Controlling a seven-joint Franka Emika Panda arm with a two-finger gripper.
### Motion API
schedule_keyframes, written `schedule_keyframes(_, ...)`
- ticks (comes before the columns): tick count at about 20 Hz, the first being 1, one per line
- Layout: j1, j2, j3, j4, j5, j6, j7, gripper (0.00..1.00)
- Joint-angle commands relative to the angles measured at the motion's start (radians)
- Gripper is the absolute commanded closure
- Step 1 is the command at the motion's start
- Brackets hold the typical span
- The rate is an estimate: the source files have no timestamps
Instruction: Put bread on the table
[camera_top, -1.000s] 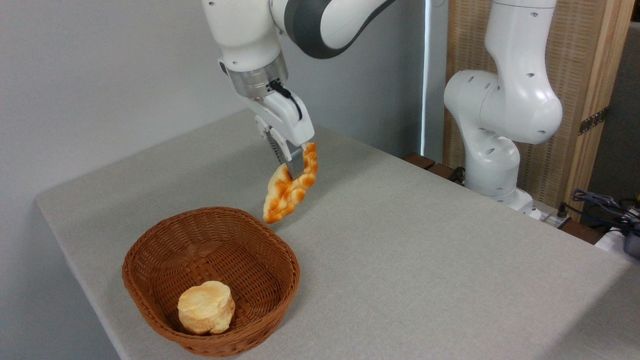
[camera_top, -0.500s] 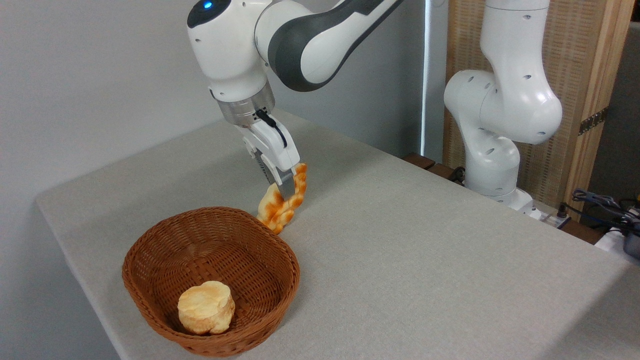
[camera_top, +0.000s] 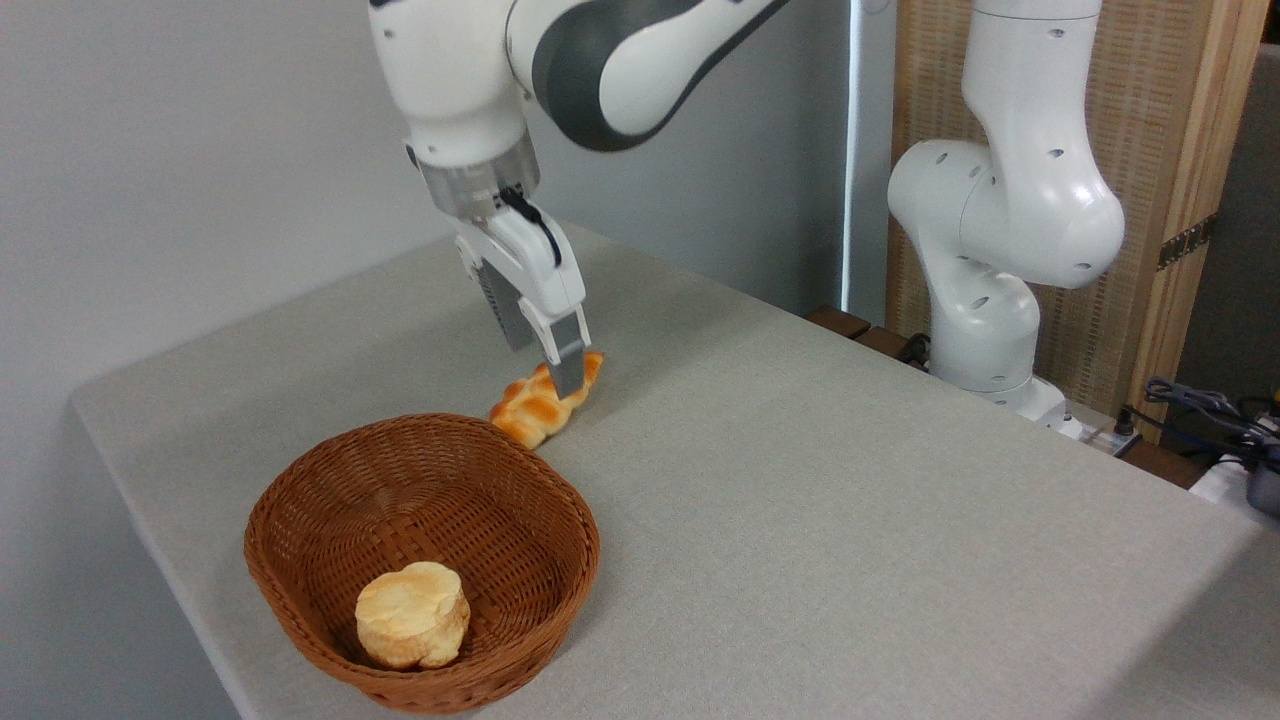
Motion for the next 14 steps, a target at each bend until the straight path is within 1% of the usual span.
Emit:
schedule_keyframes(1, 0.005, -0.02, 0.07, 0.078, -0.009, 0.003, -0.005, 0.0)
schedule_keyframes(6, 0.008, -0.002, 0.148, 0.181, -0.003, 0.008, -0.002, 0.0)
schedule_keyframes(7, 0.008, 0.017, 0.164, 0.202, -0.003, 0.008, -0.001, 0.0)
schedule_keyframes(8, 0.008, 0.033, 0.176, 0.224, 0.007, 0.011, -0.001, 0.0)
schedule_keyframes(10, 0.008, 0.047, 0.181, 0.232, 0.072, 0.055, -0.004, 0.0)
schedule_keyframes(11, 0.008, 0.052, 0.181, 0.232, 0.095, 0.066, -0.01, 0.0)
schedule_keyframes(14, 0.008, 0.06, 0.181, 0.236, 0.136, 0.067, -0.001, 0.0)
